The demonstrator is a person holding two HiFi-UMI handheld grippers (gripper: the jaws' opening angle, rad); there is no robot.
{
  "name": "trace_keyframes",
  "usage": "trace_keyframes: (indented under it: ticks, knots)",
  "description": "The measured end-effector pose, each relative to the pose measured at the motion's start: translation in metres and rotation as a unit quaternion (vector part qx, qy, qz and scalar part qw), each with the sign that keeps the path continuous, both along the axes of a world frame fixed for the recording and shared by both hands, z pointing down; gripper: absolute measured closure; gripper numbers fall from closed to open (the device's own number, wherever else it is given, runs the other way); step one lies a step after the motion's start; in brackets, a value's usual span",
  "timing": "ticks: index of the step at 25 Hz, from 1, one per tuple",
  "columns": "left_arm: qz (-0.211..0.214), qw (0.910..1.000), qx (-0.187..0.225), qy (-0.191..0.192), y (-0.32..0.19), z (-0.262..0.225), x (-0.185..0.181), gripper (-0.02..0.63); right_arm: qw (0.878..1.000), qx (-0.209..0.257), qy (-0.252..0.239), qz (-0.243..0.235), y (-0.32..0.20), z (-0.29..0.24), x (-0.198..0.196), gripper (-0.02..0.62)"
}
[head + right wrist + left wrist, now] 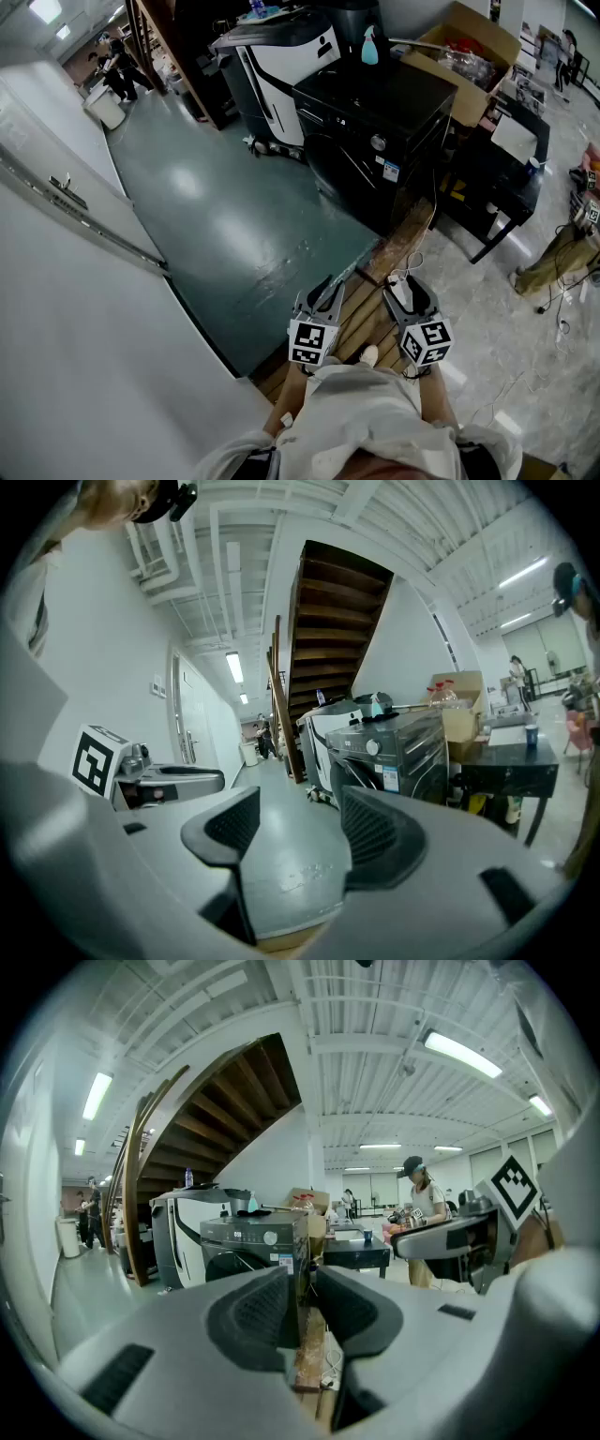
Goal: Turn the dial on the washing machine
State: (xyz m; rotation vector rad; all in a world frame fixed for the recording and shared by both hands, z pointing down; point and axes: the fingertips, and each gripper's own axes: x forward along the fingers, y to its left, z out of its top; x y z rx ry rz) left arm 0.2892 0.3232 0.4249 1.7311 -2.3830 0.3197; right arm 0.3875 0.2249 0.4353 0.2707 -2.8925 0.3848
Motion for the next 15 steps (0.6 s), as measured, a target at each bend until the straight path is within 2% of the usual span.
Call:
trace_keyframes:
  ticks: [7,15]
  knots:
    - [-0.005,1.0,0.007,-0.003,-0.018,-0.003,-0.006,0.503,0.999,0.036,0.001,-0.008,-0.008,-0.003,-0.014,0.314]
    - [-0.023,0.9997,0.005,-0.004,-0.035,-0.005,-0.006,0.503,0.999,0.027,-0.006,-0.03,-0.029,0.002,-0.03,0.348]
